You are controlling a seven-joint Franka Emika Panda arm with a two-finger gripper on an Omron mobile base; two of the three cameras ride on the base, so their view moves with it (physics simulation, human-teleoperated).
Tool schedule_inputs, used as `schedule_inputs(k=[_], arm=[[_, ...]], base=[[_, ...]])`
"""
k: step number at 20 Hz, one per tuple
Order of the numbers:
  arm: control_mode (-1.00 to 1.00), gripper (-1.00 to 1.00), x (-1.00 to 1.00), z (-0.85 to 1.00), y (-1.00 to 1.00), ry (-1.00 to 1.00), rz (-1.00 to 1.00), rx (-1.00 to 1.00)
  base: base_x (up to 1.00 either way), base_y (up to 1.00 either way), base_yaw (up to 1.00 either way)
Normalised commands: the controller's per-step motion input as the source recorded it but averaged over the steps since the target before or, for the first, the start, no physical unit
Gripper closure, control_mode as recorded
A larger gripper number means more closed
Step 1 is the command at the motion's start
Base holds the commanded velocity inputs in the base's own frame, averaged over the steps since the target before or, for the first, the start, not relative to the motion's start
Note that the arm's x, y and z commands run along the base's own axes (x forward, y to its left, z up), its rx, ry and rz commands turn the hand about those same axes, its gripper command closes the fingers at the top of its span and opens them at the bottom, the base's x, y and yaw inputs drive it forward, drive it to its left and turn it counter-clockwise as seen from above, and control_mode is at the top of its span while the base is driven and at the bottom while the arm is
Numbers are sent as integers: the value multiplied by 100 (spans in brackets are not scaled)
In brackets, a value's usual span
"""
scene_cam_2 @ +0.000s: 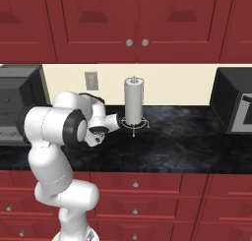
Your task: Place the cup inside the bowl on the dining table and move the bowl to any counter.
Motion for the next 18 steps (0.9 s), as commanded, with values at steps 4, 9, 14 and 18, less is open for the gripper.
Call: schedule_inputs(k=[4,9,14,18], arm=[[-100,-100,0,11,-11,0,-1,-1],[-100,-100,0,34,-13,5,-5,-8],[-100,-100,-18,37,-13,0,-6,-8],[-100,-100,-36,18,-24,0,-6,-7]], base=[[0,0,0],[0,0,0],[0,0,0],[0,0,0]])
